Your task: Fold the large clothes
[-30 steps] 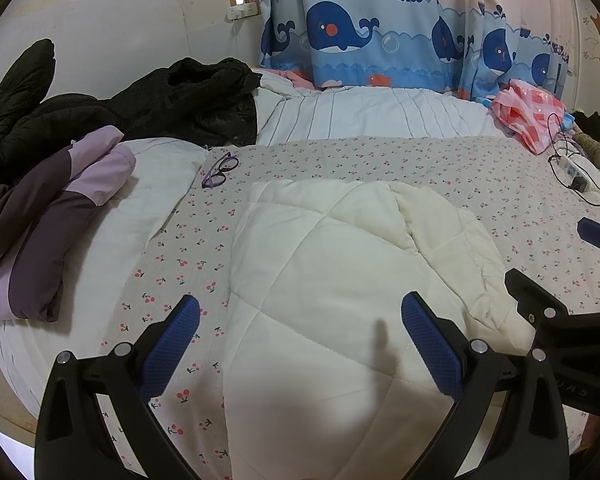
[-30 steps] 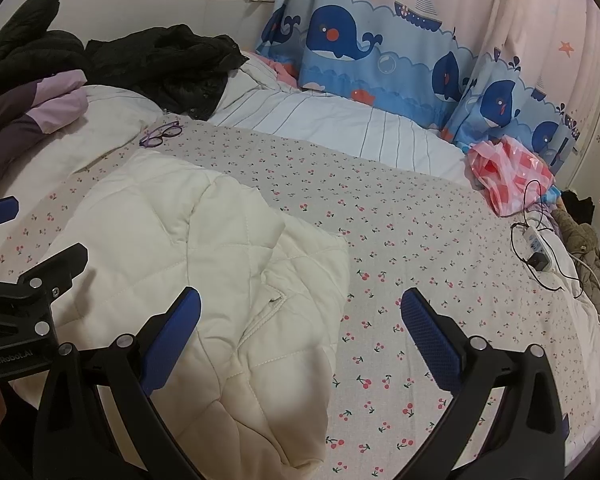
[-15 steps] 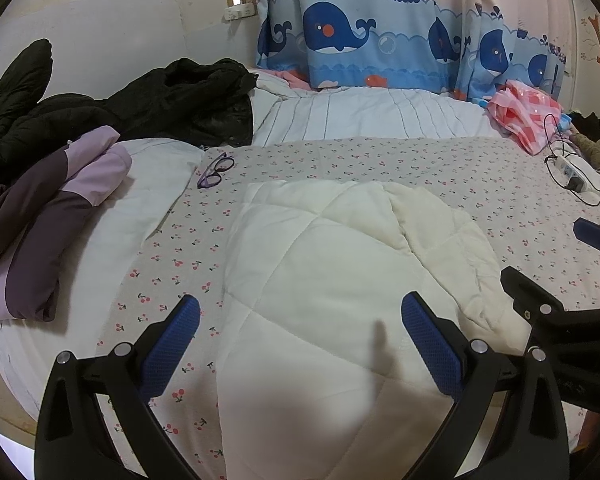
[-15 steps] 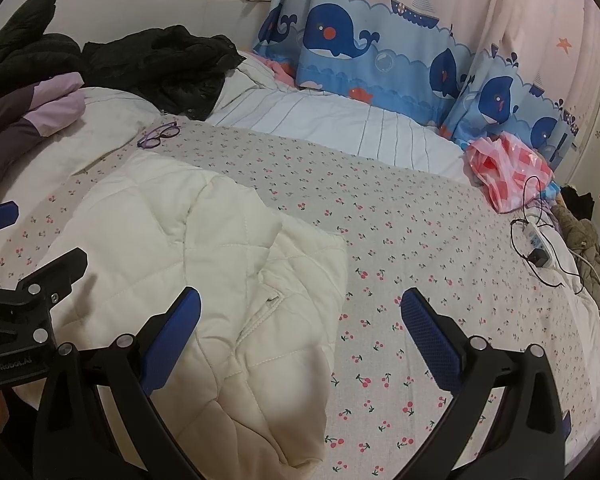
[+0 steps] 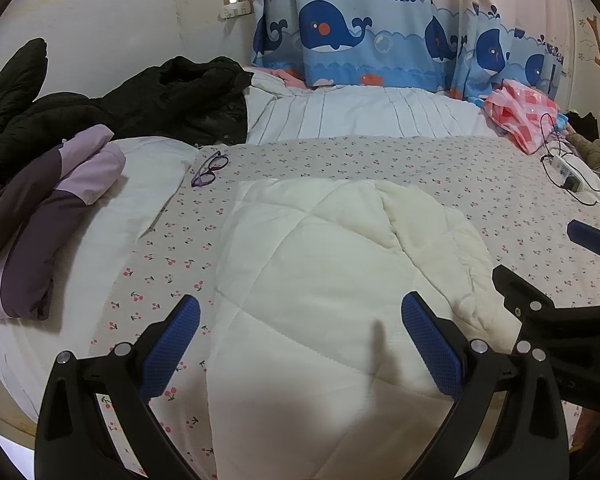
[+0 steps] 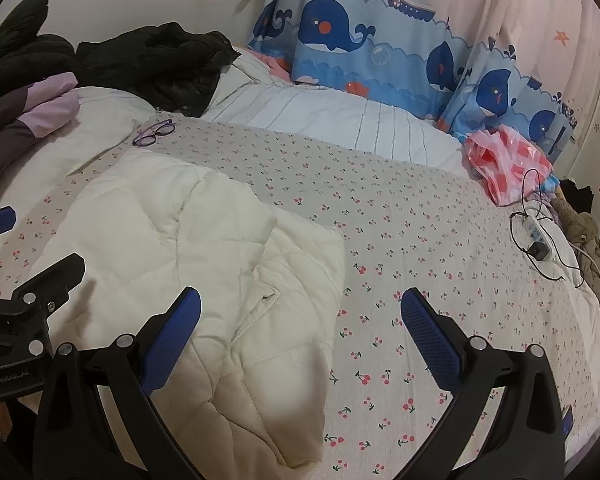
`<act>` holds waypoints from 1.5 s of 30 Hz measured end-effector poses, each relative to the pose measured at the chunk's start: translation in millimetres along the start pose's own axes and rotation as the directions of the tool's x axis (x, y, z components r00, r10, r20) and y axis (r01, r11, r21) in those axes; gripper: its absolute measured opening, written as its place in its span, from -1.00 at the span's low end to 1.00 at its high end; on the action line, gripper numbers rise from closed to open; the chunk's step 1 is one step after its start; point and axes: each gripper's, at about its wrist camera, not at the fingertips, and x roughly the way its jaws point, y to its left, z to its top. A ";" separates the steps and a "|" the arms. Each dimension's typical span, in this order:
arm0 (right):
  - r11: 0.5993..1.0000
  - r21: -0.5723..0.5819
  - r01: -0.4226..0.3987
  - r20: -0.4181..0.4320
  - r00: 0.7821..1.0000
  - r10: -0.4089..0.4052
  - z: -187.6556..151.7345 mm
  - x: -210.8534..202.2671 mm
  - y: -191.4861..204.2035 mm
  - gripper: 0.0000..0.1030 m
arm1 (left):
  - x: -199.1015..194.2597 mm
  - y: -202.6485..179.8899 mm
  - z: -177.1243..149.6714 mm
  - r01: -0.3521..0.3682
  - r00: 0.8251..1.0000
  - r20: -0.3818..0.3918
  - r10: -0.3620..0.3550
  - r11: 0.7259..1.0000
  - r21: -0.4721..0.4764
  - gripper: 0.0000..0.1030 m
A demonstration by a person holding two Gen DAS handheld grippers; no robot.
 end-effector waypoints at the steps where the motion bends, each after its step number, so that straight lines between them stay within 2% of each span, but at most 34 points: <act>1: 1.000 0.002 0.001 -0.002 1.000 -0.001 -0.1 0.5 -0.4 0.88 | 0.7 -0.5 -0.1 -0.001 1.000 -0.003 0.001 1.000 0.002 0.87; 9: 1.000 0.013 0.003 -0.009 1.000 -0.003 -1.1 1.2 -4.3 0.88 | 4.2 -2.8 -0.2 0.003 1.000 -0.018 -0.003 1.000 0.000 0.87; 18: 1.000 0.031 0.000 -0.012 1.000 0.000 -1.0 0.9 -10.3 0.88 | 5.1 -9.3 0.1 -0.027 0.999 -0.020 0.027 0.999 0.031 0.87; 45: 0.999 0.033 -0.006 -0.006 1.000 0.006 2.1 -3.0 -9.8 0.88 | 5.3 -1.7 3.5 -0.005 1.000 -0.020 0.005 1.000 0.009 0.87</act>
